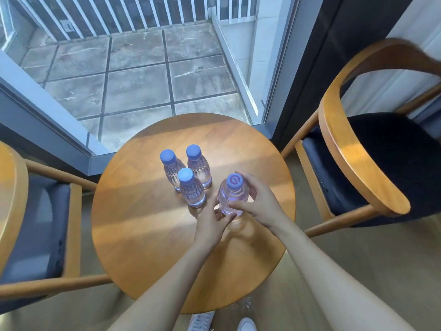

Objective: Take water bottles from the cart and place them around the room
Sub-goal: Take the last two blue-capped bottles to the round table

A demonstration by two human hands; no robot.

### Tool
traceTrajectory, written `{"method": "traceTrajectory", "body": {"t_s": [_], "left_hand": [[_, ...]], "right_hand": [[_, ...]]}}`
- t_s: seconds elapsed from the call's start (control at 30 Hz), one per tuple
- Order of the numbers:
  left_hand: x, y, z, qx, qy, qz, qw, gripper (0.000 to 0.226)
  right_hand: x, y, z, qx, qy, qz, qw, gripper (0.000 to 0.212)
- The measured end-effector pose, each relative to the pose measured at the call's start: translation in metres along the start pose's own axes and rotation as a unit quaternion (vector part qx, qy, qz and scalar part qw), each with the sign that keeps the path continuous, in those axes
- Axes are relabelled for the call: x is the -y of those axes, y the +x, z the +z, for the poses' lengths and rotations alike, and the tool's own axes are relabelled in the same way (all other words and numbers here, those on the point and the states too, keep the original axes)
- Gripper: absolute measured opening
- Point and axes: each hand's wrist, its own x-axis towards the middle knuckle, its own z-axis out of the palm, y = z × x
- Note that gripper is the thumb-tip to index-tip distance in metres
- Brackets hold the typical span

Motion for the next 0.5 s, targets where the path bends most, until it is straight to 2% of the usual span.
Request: {"method": "traceTrajectory", "body": {"t_s": [0.33, 0.5], "left_hand": [[-0.001, 0.005, -0.004, 0.03, -0.064, -0.01, 0.997, 0.063], [-0.001, 0.0, -0.001, 0.028, -0.047, -0.018, 0.998, 0.066]], "right_hand": [[-0.017, -0.007, 0.004, -0.009, 0.048, 0.021, 0.999, 0.07], [-0.02, -0.013, -0.002, -0.02, 0.06, 0.021, 0.998, 0.069]]}}
